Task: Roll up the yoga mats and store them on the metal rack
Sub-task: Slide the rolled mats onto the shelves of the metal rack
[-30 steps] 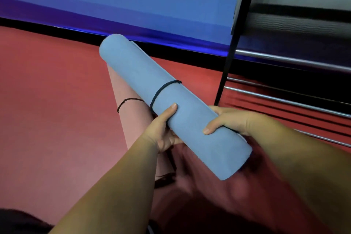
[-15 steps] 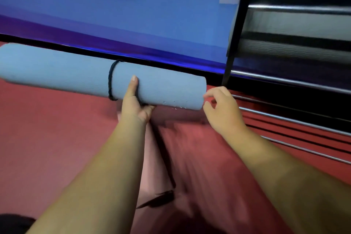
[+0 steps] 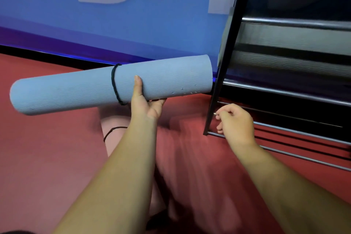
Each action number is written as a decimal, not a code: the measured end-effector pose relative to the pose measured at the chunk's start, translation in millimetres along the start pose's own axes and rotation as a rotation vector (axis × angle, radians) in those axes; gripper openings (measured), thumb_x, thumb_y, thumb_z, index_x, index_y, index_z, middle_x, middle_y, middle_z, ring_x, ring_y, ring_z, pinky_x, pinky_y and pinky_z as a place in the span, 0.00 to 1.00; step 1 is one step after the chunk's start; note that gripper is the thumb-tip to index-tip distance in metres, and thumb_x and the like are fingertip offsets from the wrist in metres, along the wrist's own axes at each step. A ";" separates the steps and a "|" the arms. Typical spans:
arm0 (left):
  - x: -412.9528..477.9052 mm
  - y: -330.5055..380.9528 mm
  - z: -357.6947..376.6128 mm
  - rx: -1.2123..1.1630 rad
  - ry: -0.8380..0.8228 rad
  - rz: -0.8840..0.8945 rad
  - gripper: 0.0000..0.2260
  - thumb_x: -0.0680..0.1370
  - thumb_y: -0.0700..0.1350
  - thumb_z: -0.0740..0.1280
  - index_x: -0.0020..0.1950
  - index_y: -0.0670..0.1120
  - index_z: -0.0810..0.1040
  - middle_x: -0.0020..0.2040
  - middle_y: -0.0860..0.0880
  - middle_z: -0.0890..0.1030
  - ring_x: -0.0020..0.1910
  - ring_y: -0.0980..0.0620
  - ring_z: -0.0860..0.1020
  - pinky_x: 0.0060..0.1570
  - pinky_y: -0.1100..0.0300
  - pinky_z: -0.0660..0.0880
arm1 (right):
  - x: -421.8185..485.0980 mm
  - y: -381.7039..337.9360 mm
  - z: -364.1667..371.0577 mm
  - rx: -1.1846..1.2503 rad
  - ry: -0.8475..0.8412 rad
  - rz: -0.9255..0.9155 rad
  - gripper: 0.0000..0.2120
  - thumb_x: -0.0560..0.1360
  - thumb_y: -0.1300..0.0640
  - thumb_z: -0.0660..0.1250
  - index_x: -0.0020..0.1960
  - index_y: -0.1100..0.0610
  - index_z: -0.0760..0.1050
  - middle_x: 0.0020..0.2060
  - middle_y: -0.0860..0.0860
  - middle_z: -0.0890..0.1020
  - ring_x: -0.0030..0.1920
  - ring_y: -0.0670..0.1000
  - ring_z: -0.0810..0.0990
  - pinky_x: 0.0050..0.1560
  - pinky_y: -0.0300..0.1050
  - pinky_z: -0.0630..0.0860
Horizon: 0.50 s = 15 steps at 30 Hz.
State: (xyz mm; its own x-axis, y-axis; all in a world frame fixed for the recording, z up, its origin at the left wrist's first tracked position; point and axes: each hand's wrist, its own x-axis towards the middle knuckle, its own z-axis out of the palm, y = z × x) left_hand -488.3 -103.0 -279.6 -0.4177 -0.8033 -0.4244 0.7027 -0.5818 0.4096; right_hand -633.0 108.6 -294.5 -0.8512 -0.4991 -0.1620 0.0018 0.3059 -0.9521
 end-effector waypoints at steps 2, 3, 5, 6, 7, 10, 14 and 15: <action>4.7 -4.2 2.8 -0.004 -0.007 -0.017 0.28 0.77 0.54 0.79 0.72 0.43 0.78 0.63 0.38 0.85 0.64 0.34 0.83 0.65 0.24 0.74 | 6.3 -0.9 -0.9 0.095 -0.009 0.068 0.11 0.77 0.66 0.63 0.43 0.56 0.83 0.37 0.53 0.85 0.27 0.49 0.79 0.33 0.48 0.81; 7.0 -5.9 4.3 -0.010 -0.015 -0.023 0.28 0.77 0.54 0.79 0.72 0.43 0.78 0.64 0.38 0.85 0.64 0.33 0.83 0.65 0.24 0.74 | 10.2 -0.2 -1.4 0.121 -0.013 0.088 0.11 0.77 0.67 0.63 0.44 0.57 0.83 0.38 0.54 0.85 0.27 0.49 0.79 0.33 0.49 0.81; 10.5 -9.5 6.8 -0.019 -0.023 -0.034 0.29 0.77 0.54 0.79 0.72 0.42 0.78 0.64 0.38 0.85 0.65 0.33 0.82 0.64 0.22 0.73 | 16.7 0.2 -3.6 0.173 -0.015 0.133 0.10 0.78 0.67 0.63 0.46 0.58 0.82 0.40 0.56 0.84 0.26 0.49 0.78 0.29 0.47 0.80; 11.7 -11.4 7.6 -0.017 -0.021 -0.040 0.29 0.77 0.54 0.79 0.72 0.42 0.78 0.64 0.38 0.85 0.64 0.33 0.82 0.63 0.22 0.73 | 19.1 -0.2 -4.5 0.200 -0.012 0.157 0.09 0.79 0.67 0.64 0.46 0.59 0.82 0.41 0.57 0.84 0.25 0.49 0.78 0.28 0.46 0.80; 12.7 -13.4 8.2 -0.010 -0.018 -0.047 0.29 0.77 0.54 0.79 0.73 0.42 0.78 0.64 0.38 0.85 0.64 0.32 0.82 0.63 0.21 0.73 | 21.5 -0.6 -5.4 0.224 -0.007 0.175 0.09 0.80 0.67 0.63 0.47 0.59 0.82 0.42 0.58 0.84 0.25 0.49 0.78 0.28 0.45 0.80; 14.9 -20.1 7.1 0.013 -0.011 -0.070 0.29 0.77 0.55 0.79 0.73 0.43 0.77 0.65 0.38 0.85 0.64 0.32 0.82 0.61 0.19 0.73 | 28.1 -3.3 -6.6 0.293 0.005 0.207 0.09 0.83 0.67 0.61 0.51 0.58 0.79 0.46 0.59 0.83 0.26 0.48 0.79 0.29 0.46 0.82; 16.3 -25.9 2.5 0.036 -0.023 -0.079 0.31 0.76 0.53 0.79 0.75 0.43 0.75 0.66 0.38 0.84 0.65 0.31 0.81 0.62 0.18 0.71 | 38.1 -6.1 -4.9 0.394 0.005 0.208 0.10 0.84 0.66 0.61 0.63 0.59 0.75 0.48 0.62 0.83 0.32 0.52 0.83 0.35 0.49 0.86; 16.5 -26.3 2.7 0.049 -0.029 -0.074 0.31 0.76 0.53 0.79 0.75 0.43 0.75 0.66 0.38 0.84 0.65 0.31 0.82 0.62 0.19 0.72 | 40.5 -6.3 -3.6 0.409 0.005 0.209 0.10 0.84 0.65 0.63 0.65 0.59 0.75 0.49 0.62 0.83 0.34 0.53 0.83 0.35 0.48 0.86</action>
State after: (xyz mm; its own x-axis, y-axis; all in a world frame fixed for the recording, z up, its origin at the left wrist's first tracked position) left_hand -515.2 -101.3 -295.2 -0.4846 -0.7610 -0.4312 0.6406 -0.6445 0.4175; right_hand -669.4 89.4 -294.1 -0.8129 -0.4569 -0.3612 0.3800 0.0538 -0.9234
